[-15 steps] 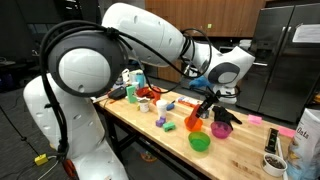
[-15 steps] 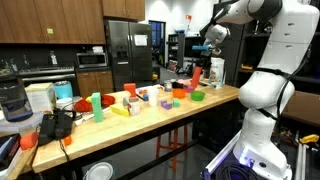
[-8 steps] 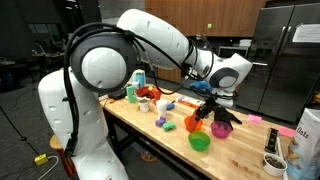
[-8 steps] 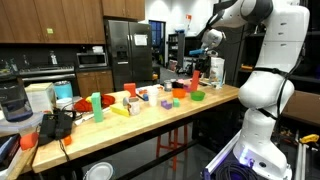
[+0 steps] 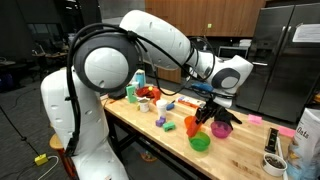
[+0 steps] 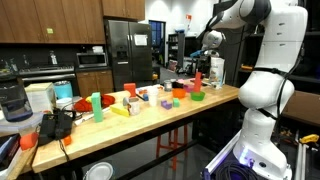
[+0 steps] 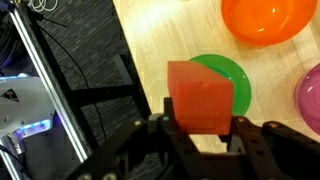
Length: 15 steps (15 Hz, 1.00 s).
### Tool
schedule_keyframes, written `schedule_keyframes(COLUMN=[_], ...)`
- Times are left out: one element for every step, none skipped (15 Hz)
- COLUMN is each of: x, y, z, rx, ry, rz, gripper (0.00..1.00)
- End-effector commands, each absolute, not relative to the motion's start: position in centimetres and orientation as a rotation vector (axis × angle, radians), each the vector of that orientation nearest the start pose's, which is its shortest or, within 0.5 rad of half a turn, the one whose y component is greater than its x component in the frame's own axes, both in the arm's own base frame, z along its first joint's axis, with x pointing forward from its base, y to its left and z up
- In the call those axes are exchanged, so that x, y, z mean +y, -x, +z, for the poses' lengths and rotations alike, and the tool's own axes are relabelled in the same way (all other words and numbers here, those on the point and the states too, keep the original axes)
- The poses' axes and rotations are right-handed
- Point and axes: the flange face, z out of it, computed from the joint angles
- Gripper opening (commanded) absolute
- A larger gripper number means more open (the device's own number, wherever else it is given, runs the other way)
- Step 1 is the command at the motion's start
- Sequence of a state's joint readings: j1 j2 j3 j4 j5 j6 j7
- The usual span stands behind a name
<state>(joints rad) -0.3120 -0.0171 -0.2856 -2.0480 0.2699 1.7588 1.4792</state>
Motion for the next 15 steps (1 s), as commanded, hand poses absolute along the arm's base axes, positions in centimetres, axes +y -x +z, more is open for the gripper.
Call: schedule_keyframes(x=[-27.4, -27.5, -27.6, -27.8, -27.9, -28.0, -28.1, -28.2, -28.4, -28.5, -28.2, -28.2, -28.2, -28.2, -28.1], y=[-42.3, -41.9, -41.5, -41.2, -40.9, -40.8, -40.7, -40.7, -40.8, -40.8, -41.3, -41.3, -41.3, -41.4, -41.4], z=[44.2, 44.4, 44.6, 44.8, 45.1, 45.4, 45.7, 45.9, 46.1, 46.4, 45.3, 45.3, 45.3, 45.2, 45.1], rx=[2.746, 2.778, 2.810, 2.836, 2.853, 2.869, 2.877, 2.885, 2.888, 2.885, 2.865, 2.864, 2.864, 2.865, 2.866], ry=[1.287, 1.258, 1.228, 1.203, 1.183, 1.164, 1.152, 1.139, 1.128, 1.122, 1.160, 1.160, 1.161, 1.162, 1.163], rz=[0.574, 0.588, 0.600, 0.607, 0.614, 0.617, 0.618, 0.616, 0.613, 0.610, 0.618, 0.616, 0.618, 0.620, 0.622], gripper=[0.15, 0.15, 0.15, 0.15, 0.15, 0.15, 0.15, 0.15, 0.15, 0.15, 0.15, 0.40, 0.40, 0.40, 0.40])
